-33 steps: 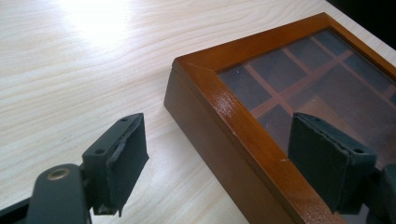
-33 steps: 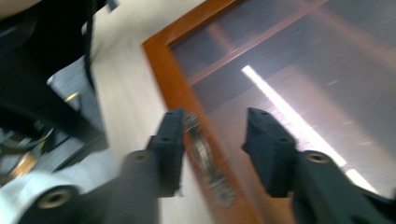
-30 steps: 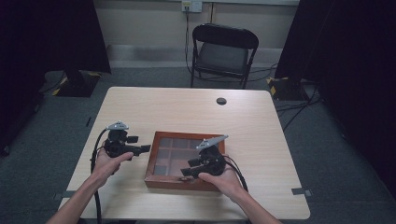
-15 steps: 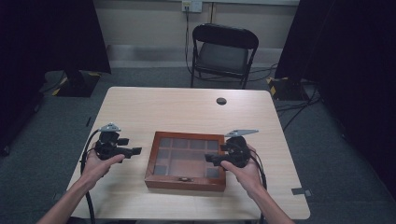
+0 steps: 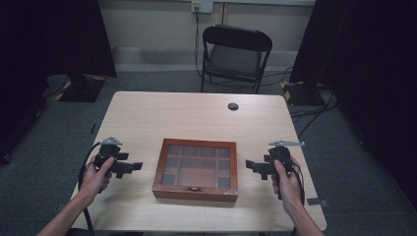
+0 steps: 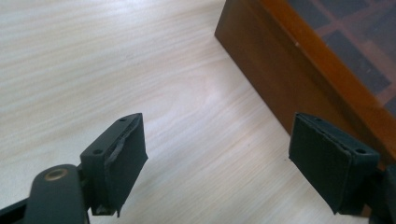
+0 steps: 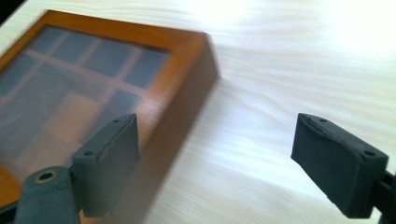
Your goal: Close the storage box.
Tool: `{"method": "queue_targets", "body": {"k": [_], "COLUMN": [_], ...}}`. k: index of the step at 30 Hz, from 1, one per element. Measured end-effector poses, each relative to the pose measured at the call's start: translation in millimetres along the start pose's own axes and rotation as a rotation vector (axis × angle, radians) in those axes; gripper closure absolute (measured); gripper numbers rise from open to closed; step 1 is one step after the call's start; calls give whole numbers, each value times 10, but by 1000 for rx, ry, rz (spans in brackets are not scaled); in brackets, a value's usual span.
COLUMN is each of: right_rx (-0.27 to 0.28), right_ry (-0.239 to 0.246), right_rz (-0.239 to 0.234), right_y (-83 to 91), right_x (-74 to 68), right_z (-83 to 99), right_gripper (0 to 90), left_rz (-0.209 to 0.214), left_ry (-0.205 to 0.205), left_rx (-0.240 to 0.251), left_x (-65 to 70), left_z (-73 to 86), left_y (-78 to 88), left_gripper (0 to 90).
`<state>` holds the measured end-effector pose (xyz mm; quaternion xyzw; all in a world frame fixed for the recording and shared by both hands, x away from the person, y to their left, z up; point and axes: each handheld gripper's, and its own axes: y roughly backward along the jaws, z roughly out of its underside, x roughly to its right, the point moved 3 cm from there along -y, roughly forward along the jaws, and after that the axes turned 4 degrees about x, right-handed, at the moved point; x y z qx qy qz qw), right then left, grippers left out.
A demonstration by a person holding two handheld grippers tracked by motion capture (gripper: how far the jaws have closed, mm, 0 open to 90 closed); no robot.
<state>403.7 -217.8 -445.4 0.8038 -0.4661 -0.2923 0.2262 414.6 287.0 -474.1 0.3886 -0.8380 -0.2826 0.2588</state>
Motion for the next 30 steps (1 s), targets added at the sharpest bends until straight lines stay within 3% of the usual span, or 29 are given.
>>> {"method": "queue_targets", "body": {"k": [1, 2, 4, 5, 6, 7, 8, 9, 11, 15, 16, 17, 20, 25, 30], "right_rx": [-11, -27, -33, -52, -62, -62, -101, -101, -122, -113, -95, -65, -19, 17, 18], "right_ry": [-10, 19, 35, 18, 13, 13, 35, 35, 31, 32, 57, 124, 144, 143, 144], "right_rz": [18, 52, 57, 90, 106, 106, 143, 143, 158, 198, 216, 263, 248, 252, 250], "right_y": [-2, -13, -25, -86, -104, -104, -133, -133, -177, -216, -236, -280, -332, -343, -344], "right_x": [55, 167, 206, 353, 394, 394, 460, 460, 492, 494, 499, 502, 493, 483, 483], "right_z": [39, 128, 159, 268, 302, 302, 356, 356, 429, 470, 475, 503, 562, 587, 587], "right_gripper": [146, 146, 146, 148, 149, 149, 148, 148, 149, 143, 142, 105, 0, 0, 0], "left_rz": [-14, -12, -4, -47, -62, -62, -103, -103, -172, -206, -221, -291, -313, -310, -308], "left_ry": [1, -8, -17, -18, -4, -4, 6, 6, 31, 48, 39, 2, 4, -4, -6], "left_rx": [-14, -22, -29, -49, -55, -55, -65, -65, -43, -2, 5, 16, 41, 93, 92], "left_x": [-19, -40, -50, -65, -76, -76, -126, -126, -225, -290, -305, -309, -282, -281, -283], "left_z": [27, 67, 87, 121, 139, 139, 176, 176, 249, 272, 278, 293, 315, 358, 359], "left_y": [-6, -24, -37, -79, -94, -94, -111, -111, -151, -165, -171, -205, -237, -270, -270], "left_gripper": [188, 193, 194, 193, 192, 188, 180, 173, 168, 154, 154, 149, 111, 56, 34]}}
